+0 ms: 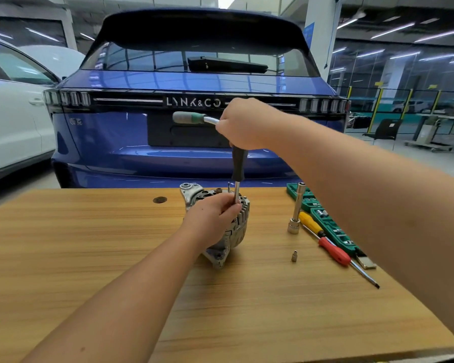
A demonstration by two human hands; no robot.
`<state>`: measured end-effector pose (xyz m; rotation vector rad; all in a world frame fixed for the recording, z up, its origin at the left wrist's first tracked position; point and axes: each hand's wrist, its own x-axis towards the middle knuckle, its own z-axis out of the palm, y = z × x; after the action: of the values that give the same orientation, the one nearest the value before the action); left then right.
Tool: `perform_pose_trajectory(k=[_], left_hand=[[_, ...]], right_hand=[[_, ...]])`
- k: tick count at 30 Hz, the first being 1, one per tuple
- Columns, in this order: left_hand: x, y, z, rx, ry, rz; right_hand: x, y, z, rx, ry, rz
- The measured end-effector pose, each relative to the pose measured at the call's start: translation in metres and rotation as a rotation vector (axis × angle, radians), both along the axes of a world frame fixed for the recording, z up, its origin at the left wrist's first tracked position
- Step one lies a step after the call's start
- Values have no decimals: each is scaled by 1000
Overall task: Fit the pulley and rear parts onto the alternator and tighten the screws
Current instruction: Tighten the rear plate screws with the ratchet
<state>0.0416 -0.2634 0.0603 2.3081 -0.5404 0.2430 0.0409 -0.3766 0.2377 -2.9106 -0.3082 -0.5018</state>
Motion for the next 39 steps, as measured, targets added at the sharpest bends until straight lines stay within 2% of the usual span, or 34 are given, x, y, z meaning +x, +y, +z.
perform_pose_trajectory(k=[2,5,7,12,14,16,20,24,26,29,34,37,39], left_hand=[[1,0,1,-10,5,-6],[2,-3,2,9,21,-3],[3,-5,3,40,10,14],[5,-7,4,122,1,39],[5,-7,3,157,13,48],[4,-7,3,167,30,48],[2,-9,3,153,48,57],[0,-7,4,136,43,43],[-2,-6,5,121,36,35],[-4,-6,6,108,40,36],[-6,-6,7,95,64,28],[-6,-7,7,94,64,21],[-5,-6,6,81,79,21]], right_hand=[[-4,1,5,202,142,-5],[-15,1,3,739,408,60],[-17,3,-5,1054,479,102],[-6,9,-34,1656,454,178],[-6,8,-43,1786,404,244],[-5,6,-53,1828,255,332],[-6,2,-68,1600,-9,404],[-9,-1,-74,1101,-412,389],[-8,-3,-75,877,-515,416],[-8,-7,-73,656,-525,428],[-9,-10,-67,253,-441,285],[-8,-12,-62,143,-322,263],[-7,-13,-54,91,-318,244]])
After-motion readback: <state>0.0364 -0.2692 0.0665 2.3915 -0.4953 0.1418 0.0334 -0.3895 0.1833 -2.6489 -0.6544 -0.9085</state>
